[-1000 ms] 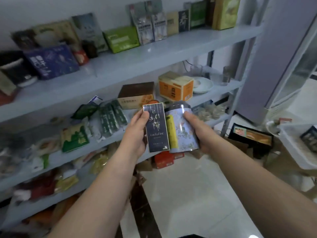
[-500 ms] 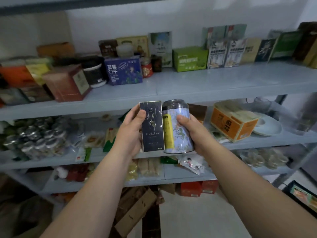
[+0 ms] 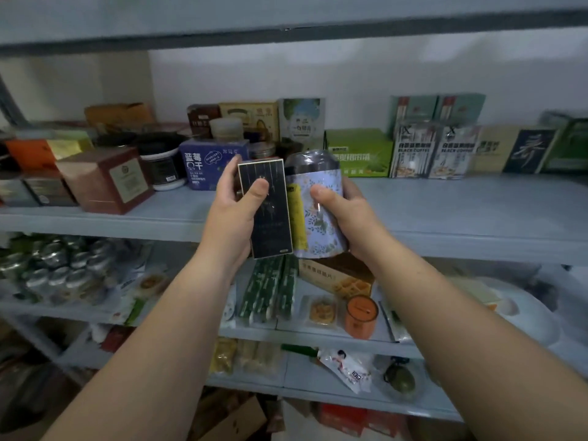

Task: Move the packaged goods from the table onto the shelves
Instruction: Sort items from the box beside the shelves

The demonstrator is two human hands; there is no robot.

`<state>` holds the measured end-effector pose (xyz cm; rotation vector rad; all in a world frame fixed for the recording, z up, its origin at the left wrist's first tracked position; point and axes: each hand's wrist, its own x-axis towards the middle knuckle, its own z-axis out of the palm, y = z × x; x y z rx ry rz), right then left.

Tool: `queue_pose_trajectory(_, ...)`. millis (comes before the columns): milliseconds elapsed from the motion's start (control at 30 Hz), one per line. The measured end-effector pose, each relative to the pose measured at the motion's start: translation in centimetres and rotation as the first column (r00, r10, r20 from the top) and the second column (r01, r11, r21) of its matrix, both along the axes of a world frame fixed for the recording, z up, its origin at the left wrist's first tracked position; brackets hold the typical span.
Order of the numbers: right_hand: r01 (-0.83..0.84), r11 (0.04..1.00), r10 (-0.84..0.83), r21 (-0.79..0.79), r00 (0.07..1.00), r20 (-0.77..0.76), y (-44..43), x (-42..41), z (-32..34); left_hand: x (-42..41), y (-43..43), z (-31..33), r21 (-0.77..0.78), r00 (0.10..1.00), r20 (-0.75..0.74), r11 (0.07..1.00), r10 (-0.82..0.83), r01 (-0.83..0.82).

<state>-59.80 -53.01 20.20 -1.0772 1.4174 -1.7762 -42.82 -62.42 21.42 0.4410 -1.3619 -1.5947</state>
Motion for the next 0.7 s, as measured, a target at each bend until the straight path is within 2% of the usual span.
queue_pose_trajectory(167,0.057,0.998,-0.064,-0.040,0.982,-0.180,-2.7,-4.2,0.8,-4.8,-4.2,0.7,-0.197,0.976,0.105,0.966,0.193,-0.170)
queue_pose_trajectory(233,0.113,0.994,-0.111,-0.007,0.954,-0.278,-4.3,-5.8,0.4,-6.1,-6.4,0.4,-0.332,0.937,0.216,0.923,0.274,-0.194)
queue_pose_trajectory(333,0.175,0.984,-0.147,0.043,0.918,-0.369,-6.4,-7.2,-0.6,-7.4,-9.6,0.1,-0.613,0.861,0.365,0.787,0.353,-0.063)
queue_pose_trajectory(400,0.212,0.975,-0.170,0.060,0.898,-0.406,-7.5,-7.9,-1.1,-8.0,-11.7,-0.1,-0.739,0.829,0.382,0.673,0.409,0.009)
queue_pose_trajectory(467,0.245,0.968,-0.194,0.054,0.868,-0.456,-8.8,-8.5,-0.9,-8.5,-13.5,-0.4,-0.794,0.832,0.356,0.607,0.426,0.029)
queue_pose_trajectory(533,0.324,0.946,-0.244,0.027,0.762,-0.600,-10.2,-9.3,-0.3,-8.5,-15.1,-0.9,-0.818,0.846,0.332,0.573,0.417,0.039)
queue_pose_trajectory(600,0.418,0.908,-0.257,0.005,0.568,-0.781,-11.5,-10.0,0.5,-8.7,-16.6,-1.2,-0.859,0.835,0.311,0.510,0.454,0.043)
queue_pose_trajectory(633,0.439,0.898,-0.242,0.006,0.507,-0.828,-12.2,-10.3,0.7,-8.9,-17.2,-1.3,-0.888,0.821,0.294,0.458,0.490,0.045)
queue_pose_trajectory(700,0.471,0.882,-0.217,0.025,0.452,-0.865,-13.7,-10.9,1.1,-9.4,-17.8,-1.2,-0.933,0.807,0.254,0.354,0.534,0.059)
